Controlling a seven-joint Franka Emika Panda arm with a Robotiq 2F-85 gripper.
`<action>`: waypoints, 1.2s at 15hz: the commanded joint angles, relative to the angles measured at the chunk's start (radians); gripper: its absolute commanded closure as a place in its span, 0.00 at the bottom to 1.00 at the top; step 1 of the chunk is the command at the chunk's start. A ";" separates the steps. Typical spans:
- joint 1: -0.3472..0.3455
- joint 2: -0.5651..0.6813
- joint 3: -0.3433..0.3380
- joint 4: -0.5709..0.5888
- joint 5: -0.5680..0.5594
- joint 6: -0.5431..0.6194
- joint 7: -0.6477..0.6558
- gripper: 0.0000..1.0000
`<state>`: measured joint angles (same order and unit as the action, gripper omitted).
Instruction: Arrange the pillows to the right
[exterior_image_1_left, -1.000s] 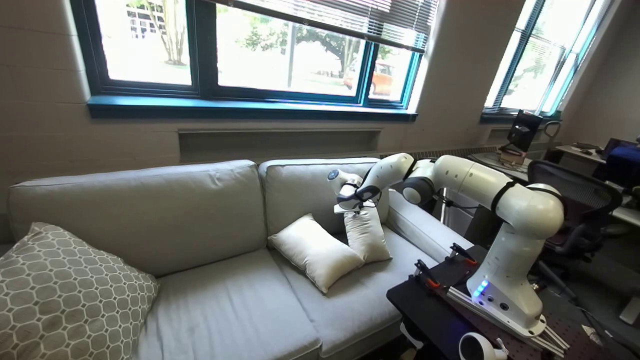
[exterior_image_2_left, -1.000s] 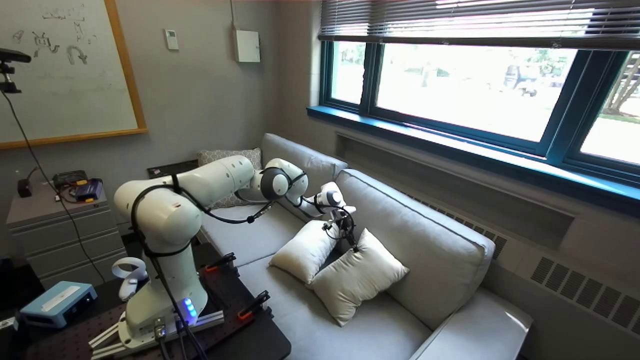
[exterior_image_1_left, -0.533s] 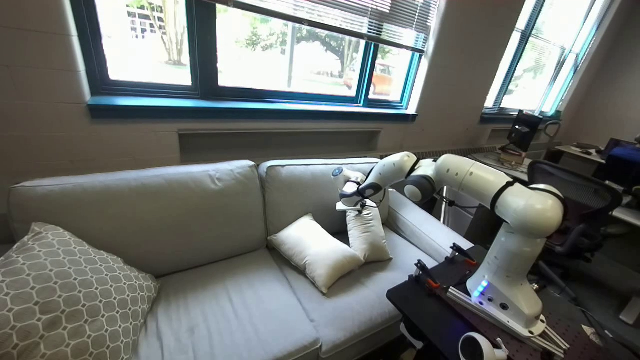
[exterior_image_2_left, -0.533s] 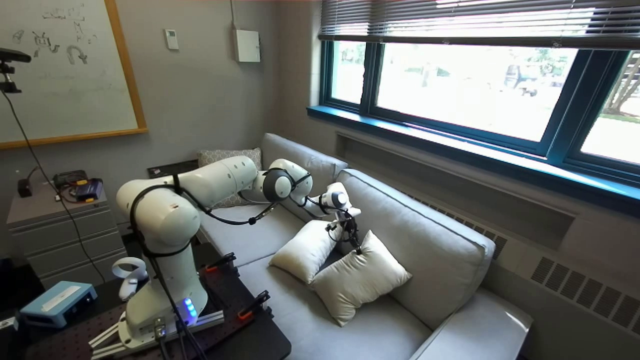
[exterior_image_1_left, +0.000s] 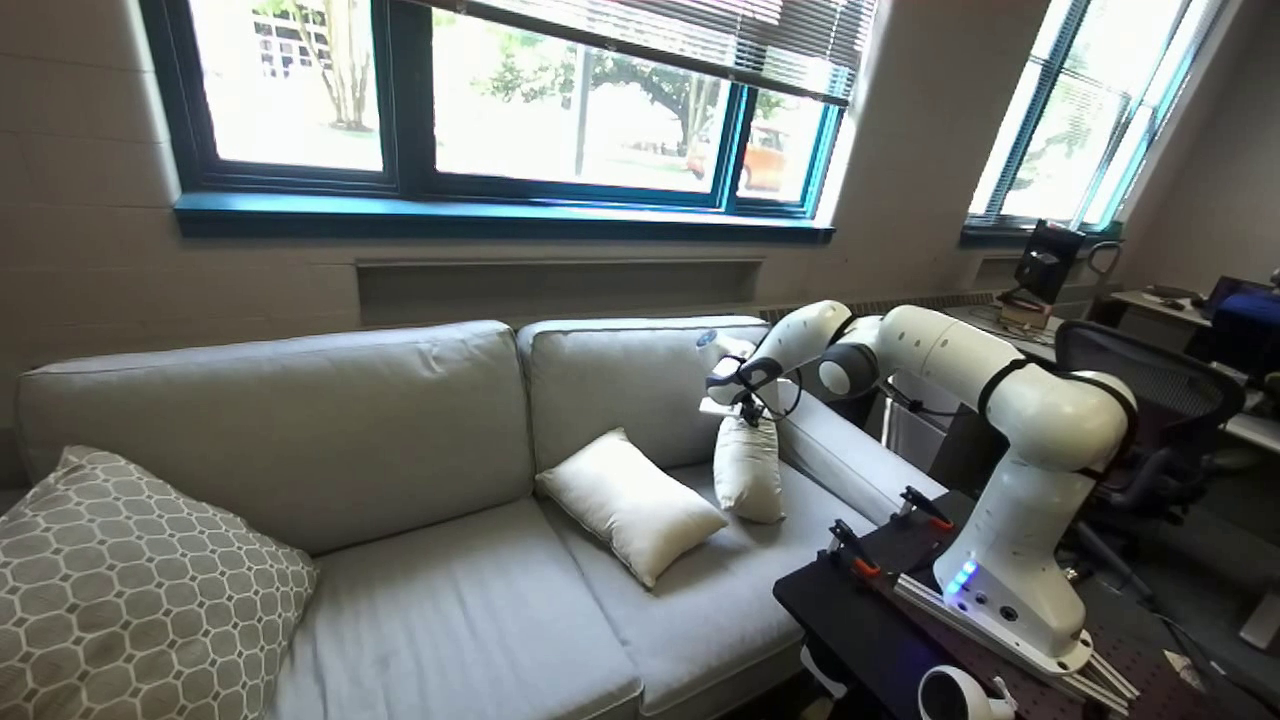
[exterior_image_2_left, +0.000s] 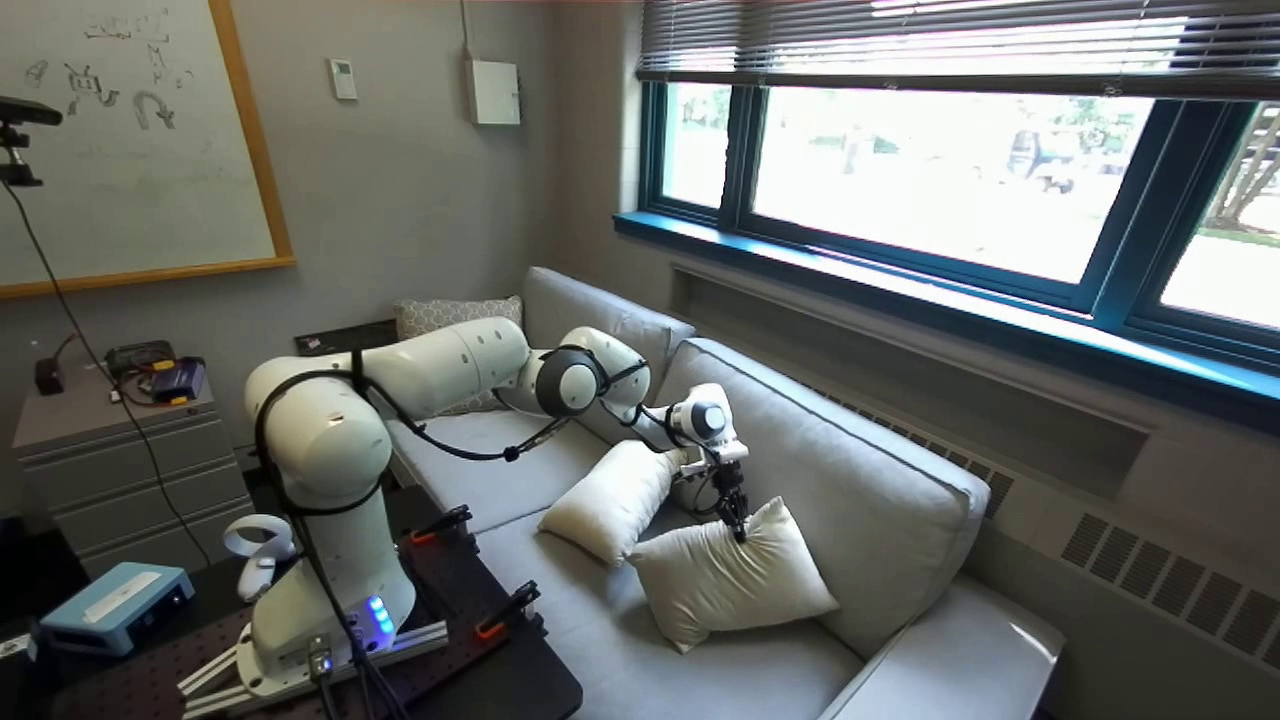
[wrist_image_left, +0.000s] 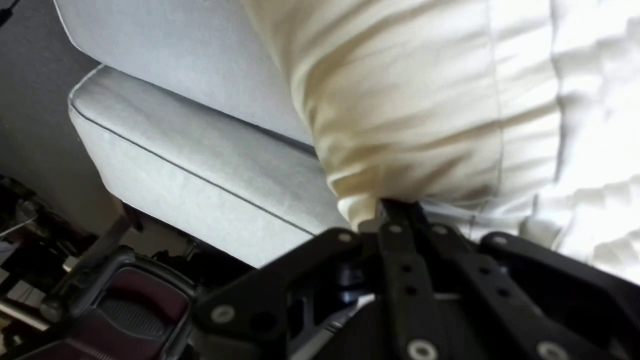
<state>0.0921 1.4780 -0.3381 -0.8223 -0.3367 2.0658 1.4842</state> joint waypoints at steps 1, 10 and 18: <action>-0.025 0.000 0.056 0.022 0.041 -0.028 0.011 0.73; -0.019 -0.005 0.165 0.093 0.128 -0.018 -0.138 0.16; 0.024 -0.007 0.153 0.098 0.120 -0.004 -0.169 0.00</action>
<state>0.0993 1.4705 -0.1728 -0.7274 -0.2180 2.0669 1.3210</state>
